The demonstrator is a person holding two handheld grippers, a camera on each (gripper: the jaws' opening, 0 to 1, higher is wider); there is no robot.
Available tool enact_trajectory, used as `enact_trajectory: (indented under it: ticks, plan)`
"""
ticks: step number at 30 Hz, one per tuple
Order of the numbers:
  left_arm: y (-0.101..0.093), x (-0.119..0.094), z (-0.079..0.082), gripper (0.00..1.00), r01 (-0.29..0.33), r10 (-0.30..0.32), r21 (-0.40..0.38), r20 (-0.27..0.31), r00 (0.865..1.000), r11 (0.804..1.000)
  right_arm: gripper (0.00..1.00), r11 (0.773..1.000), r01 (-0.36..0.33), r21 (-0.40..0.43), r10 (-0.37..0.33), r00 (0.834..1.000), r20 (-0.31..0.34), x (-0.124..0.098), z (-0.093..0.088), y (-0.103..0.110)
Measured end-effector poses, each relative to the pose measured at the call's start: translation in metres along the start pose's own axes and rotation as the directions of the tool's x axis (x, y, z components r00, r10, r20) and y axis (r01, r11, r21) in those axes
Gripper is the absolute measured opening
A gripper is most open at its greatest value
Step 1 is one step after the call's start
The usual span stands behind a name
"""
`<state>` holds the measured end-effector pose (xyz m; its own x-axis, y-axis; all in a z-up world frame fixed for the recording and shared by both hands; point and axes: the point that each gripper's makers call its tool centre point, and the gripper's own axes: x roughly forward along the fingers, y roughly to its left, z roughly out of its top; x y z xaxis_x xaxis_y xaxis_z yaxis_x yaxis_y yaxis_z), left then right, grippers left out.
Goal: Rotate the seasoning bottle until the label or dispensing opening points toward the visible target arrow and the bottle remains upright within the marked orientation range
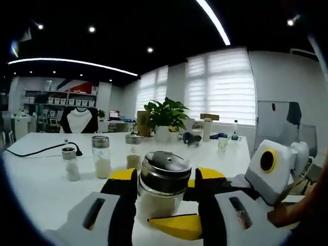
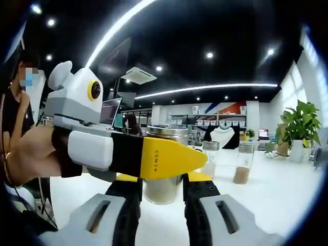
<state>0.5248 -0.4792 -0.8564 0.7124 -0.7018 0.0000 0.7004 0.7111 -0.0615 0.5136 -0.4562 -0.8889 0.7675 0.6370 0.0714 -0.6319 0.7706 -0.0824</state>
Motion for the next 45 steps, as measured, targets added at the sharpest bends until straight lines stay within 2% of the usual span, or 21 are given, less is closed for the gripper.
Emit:
enact_trajectory:
  ticks: [9,11,17,21,25,31,32,35,39,45]
  plan:
    - [0.003,-0.006,0.004,0.43,-0.082,0.081,0.066,0.021,0.997,0.994,0.28,1.0,0.003,-0.009,-0.003,1.0,-0.008,0.001,-0.003,0.004]
    - [0.008,-0.008,0.004,0.41,-0.124,0.122,0.047,0.039,0.992,0.991,0.28,1.0,0.003,-0.012,-0.003,1.0,-0.014,0.001,-0.003,0.004]
    - [0.01,-0.009,0.003,0.38,-0.133,0.131,0.035,0.049,0.99,0.991,0.28,1.0,-0.003,-0.006,0.003,1.0,-0.023,0.001,-0.006,0.007]
    - [0.009,-0.009,0.002,0.37,-0.106,0.103,0.071,0.037,0.994,0.992,0.28,1.0,-0.008,-0.018,0.008,1.0,-0.027,0.001,-0.006,0.007]
    - [0.01,-0.009,0.001,0.37,-0.063,0.062,0.066,0.017,0.998,0.996,0.28,1.0,-0.022,-0.005,0.022,0.999,-0.037,0.001,-0.006,0.007]
    - [0.01,-0.009,-0.001,0.37,0.004,-0.004,0.039,-0.001,1.0,0.999,0.29,0.997,-0.067,0.036,0.068,0.997,-0.048,0.0,-0.008,0.007]
    - [0.006,-0.009,0.0,0.37,0.041,-0.041,0.059,0.005,0.999,0.997,0.29,0.997,-0.076,0.035,0.077,0.996,-0.049,0.0,-0.008,0.007]
    - [0.006,-0.011,-0.001,0.37,0.063,-0.063,0.035,0.0,0.998,0.997,0.29,0.991,-0.121,0.051,0.124,0.99,-0.063,-0.001,-0.01,0.01]
    - [0.006,-0.014,-0.002,0.37,0.126,-0.126,0.016,-0.01,0.992,0.992,0.28,0.982,-0.177,0.067,0.181,0.981,-0.064,-0.004,-0.011,0.014]
    - [0.0,-0.021,0.0,0.37,0.239,-0.238,0.011,-0.022,0.971,0.971,0.27,0.958,-0.262,0.116,0.269,0.961,-0.056,-0.009,-0.013,0.019]
